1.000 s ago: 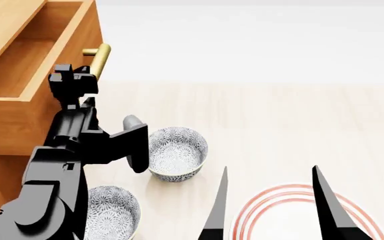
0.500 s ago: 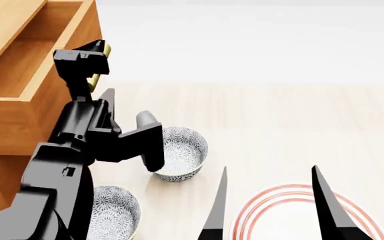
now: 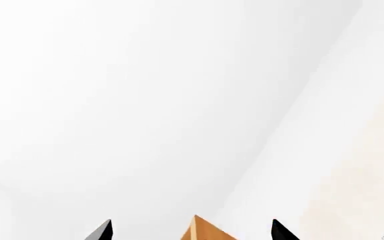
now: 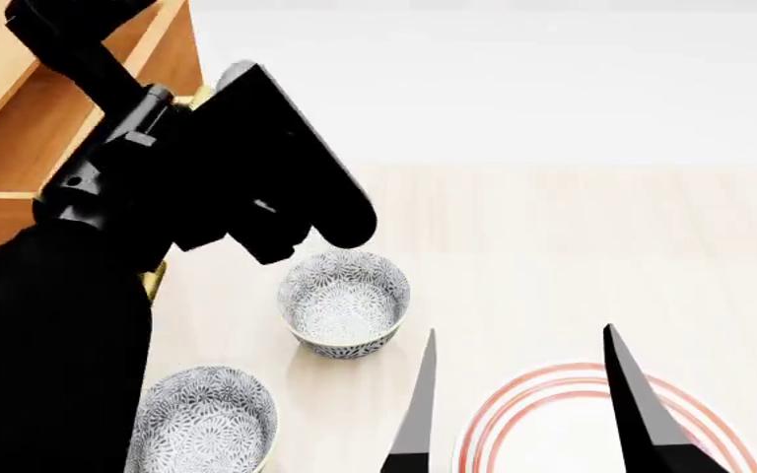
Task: Open the top drawer of the cabinet.
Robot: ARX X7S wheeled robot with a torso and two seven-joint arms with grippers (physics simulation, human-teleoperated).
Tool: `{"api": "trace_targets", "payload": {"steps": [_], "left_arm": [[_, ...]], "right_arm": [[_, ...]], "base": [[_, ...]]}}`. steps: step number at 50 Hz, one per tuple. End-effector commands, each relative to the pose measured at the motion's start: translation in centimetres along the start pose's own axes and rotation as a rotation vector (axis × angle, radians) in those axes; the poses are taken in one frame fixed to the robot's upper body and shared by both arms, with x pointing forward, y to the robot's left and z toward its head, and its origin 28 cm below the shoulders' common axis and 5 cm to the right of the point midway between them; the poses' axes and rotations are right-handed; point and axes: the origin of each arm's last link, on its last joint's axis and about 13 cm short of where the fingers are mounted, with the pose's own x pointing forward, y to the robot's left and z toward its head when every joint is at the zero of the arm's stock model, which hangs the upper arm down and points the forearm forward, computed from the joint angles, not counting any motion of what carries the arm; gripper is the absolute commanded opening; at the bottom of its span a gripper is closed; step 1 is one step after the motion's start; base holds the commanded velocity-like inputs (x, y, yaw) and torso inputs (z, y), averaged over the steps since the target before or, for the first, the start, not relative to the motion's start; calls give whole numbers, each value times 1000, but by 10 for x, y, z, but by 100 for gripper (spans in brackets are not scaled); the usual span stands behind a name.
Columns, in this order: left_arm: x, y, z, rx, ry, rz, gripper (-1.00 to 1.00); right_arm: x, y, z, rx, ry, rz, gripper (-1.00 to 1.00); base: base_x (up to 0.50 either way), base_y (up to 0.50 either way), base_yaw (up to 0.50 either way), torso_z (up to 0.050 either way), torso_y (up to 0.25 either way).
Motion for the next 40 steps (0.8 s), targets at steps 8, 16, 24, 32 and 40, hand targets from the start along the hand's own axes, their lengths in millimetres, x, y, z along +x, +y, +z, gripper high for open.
{"api": "trace_targets", "payload": {"steps": [8, 16, 24, 32, 40], "left_arm": [[6, 45, 9, -489, 171, -160, 100], [25, 72, 11, -584, 236, -196, 100], [51, 91, 11, -617, 463, -207, 100], [38, 111, 24, -772, 598, -248, 100], [45, 129, 34, -872, 735, -297, 100]], "right_arm": [[0, 1, 1, 2, 0, 13, 100], [0, 2, 0, 2, 3, 14, 100], [1, 1, 0, 2, 1, 14, 100], [1, 1, 0, 4, 0, 11, 100], [1, 1, 1, 4, -2, 11, 100]], "base": [[0, 0, 0, 0, 0], [0, 0, 0, 0, 0], [0, 0, 0, 0, 0], [0, 0, 0, 0, 0], [0, 0, 0, 0, 0]]}}
